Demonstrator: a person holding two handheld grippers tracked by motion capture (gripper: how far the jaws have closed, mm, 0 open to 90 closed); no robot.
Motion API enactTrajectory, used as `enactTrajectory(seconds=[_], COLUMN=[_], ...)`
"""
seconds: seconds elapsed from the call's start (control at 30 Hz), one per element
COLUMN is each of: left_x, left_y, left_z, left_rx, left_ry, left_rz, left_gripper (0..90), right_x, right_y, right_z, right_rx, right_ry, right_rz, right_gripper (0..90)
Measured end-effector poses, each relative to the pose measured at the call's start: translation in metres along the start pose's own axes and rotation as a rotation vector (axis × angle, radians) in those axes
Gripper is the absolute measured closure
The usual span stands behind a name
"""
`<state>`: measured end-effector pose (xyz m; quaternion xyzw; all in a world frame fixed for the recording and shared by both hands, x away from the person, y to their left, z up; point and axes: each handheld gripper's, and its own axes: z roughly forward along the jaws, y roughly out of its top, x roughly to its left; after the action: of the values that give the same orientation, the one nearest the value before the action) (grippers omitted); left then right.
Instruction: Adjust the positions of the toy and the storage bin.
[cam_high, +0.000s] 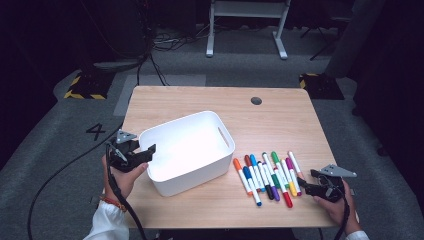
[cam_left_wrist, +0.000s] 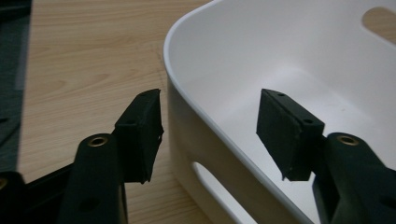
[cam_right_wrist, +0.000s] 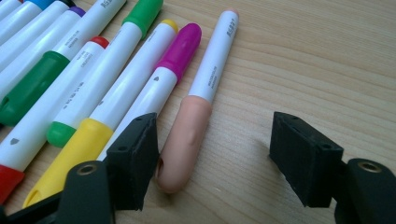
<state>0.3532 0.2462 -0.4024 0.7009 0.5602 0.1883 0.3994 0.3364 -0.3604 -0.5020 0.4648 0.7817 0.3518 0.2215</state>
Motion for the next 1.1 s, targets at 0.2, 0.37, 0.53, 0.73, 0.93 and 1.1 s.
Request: enactTrajectory(seconds=[0.2,0.37,0.53,0.73,0.93,1.1], left_x=[0.000,0.000,0.000,-0.006,-0.015,-0.024], left_y=[0.004,0.010,0.011,0.014,0.013,0.010], left_z=[0.001,0.006,0.007,0.010,0.011,0.012], left_rx=[-0.002,0.011,0.005,0.015,0.011,0.005], left_ry=[0.018,0.031,0.028,0.017,-0.001,-0.004], left_rz=[0.034,0.064,0.071,0.106,0.119,0.124], left_gripper=[52.2,57.0,59.2,63.6,64.8,64.7], right_x=[0.000,0.000,-0.001,-0.001,-0.001,-0.001], right_y=[0.000,0.000,0.000,0.001,0.002,0.003], right_z=[0.000,0.000,0.000,0.001,0.003,0.004], right_rx=[-0.003,0.001,0.002,0.005,0.001,0.002], right_ry=[0.002,-0.001,-0.005,-0.009,-0.014,-0.019], right_rz=[-0.001,0.002,0.006,0.014,0.017,0.013], right_gripper=[32.9,31.5,30.8,30.0,29.5,28.9])
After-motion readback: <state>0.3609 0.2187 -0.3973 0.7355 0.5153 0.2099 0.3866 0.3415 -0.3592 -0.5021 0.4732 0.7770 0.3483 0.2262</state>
